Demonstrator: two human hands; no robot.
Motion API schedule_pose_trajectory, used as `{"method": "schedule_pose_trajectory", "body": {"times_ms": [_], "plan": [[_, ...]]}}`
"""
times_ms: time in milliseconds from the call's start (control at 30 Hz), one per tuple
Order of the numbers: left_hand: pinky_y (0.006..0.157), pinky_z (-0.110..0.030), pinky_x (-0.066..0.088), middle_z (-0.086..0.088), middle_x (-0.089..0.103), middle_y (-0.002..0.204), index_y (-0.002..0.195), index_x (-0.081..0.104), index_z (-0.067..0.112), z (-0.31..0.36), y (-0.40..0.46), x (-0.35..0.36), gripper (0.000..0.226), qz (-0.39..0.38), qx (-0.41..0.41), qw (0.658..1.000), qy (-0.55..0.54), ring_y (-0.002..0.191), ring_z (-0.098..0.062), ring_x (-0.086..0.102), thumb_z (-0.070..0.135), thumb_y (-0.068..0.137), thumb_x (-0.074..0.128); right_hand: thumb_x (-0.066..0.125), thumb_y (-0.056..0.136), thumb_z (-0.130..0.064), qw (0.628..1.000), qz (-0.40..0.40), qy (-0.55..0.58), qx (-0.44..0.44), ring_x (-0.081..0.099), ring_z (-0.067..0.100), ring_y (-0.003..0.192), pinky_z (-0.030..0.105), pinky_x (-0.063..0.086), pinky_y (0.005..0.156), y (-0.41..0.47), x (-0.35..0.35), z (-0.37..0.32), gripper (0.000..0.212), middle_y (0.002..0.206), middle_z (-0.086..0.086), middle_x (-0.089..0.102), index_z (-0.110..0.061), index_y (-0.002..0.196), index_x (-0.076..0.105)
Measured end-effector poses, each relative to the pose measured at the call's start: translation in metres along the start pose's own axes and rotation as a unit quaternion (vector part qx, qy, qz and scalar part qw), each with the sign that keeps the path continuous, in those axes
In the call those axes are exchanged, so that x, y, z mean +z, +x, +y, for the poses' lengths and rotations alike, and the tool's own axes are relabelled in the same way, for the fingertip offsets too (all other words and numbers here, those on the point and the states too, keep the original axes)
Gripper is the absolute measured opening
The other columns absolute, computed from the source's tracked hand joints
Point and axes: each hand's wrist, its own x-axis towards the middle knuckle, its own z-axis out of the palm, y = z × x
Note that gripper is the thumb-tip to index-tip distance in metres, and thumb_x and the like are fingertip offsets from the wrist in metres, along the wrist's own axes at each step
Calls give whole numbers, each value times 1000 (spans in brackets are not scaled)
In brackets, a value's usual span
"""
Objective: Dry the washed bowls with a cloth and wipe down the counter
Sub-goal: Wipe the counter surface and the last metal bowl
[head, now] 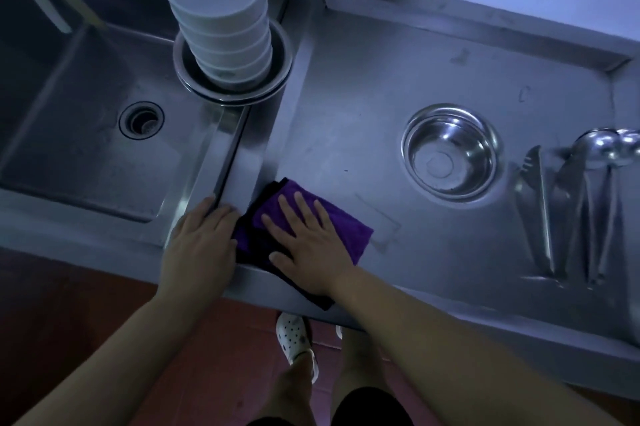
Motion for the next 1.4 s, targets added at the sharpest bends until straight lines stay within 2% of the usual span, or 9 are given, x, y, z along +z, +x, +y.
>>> {"method": "schedule_pose_trajectory", "body": {"times_ms": [200, 400, 533, 633, 800, 1000, 1167, 1333, 1400], "plan": [[85, -52, 49, -18, 67, 112, 102, 68, 1, 41, 2, -5, 56, -35, 63, 997, 14, 110, -41, 59, 3, 49, 87, 28, 94, -60, 998, -10, 28, 52, -31, 11, 137, 35, -21, 113, -58, -3, 39, 61, 151, -12, -20, -43, 148, 6], [88, -52, 48, -20, 65, 117, 108, 67, -1, 85, 14, -4, 59, -69, 125, 989, 26, 114, -40, 57, 8, 53, 87, 35, 91, -59, 979, 11, -25, 201, -23, 17, 143, 32, -22, 111, -121, -10, 113, 69, 152, -9, -22, -43, 147, -1], [99, -47, 42, -15, 57, 131, 119, 62, 3, 107, 22, -1, 60, -90, 162, 982, 40, 125, -35, 49, 17, 64, 81, 28, 93, -62, 952, 23, -28, 303, -36, 13, 135, 32, -23, 110, -156, -15, 156, 69, 150, -9, -29, -45, 140, -19], [81, -47, 53, -18, 68, 110, 99, 71, 1, 114, 26, 2, 64, -78, 195, 977, 44, 104, -37, 64, 13, 39, 90, 21, 93, -63, 929, 21, -14, 369, -34, 15, 137, 37, -20, 112, -179, -14, 173, 68, 152, -4, -26, -40, 141, -20], [73, -48, 55, -19, 71, 100, 90, 73, 0, 110, 24, 6, 62, -60, 210, 975, 45, 95, -38, 67, 12, 32, 91, 22, 95, -59, 890, -27, 43, 453, -27, 28, 141, 48, -11, 113, -188, -13, 158, 71, 154, 5, -28, -30, 148, -17], [72, -46, 56, -16, 72, 98, 88, 74, 4, 103, 20, 10, 61, -66, 181, 981, 25, 92, -35, 69, 12, 30, 91, 23, 94, -61, 919, -62, 60, 385, -41, 32, 130, 52, -19, 109, -156, -10, 111, 79, 140, 9, -45, -24, 140, -30], [73, -45, 56, -16, 71, 101, 95, 73, 1, 97, 32, 4, 71, -78, 127, 989, 26, 92, -34, 69, 17, 29, 92, 23, 91, -63, 968, -39, 25, 249, -48, 31, 127, 48, -34, 100, -90, -9, 81, 78, 138, 6, -48, -42, 131, -40], [106, -43, 34, -13, 45, 143, 136, 46, 4, 86, 50, 7, 71, -102, 60, 992, 35, 131, -31, 43, 25, 73, 72, 25, 91, -63, 985, -13, -37, 169, -41, 31, 132, 49, -31, 103, -18, -26, 96, 76, 145, 4, -39, -41, 136, -32], [103, -43, 38, -14, 49, 139, 133, 49, 4, 86, 60, 7, 74, -116, 40, 992, 39, 128, -32, 47, 25, 68, 75, 26, 91, -62, 985, -3, -40, 165, -35, 31, 136, 47, -33, 102, 10, -37, 111, 75, 150, 5, -32, -39, 142, -24]]}}
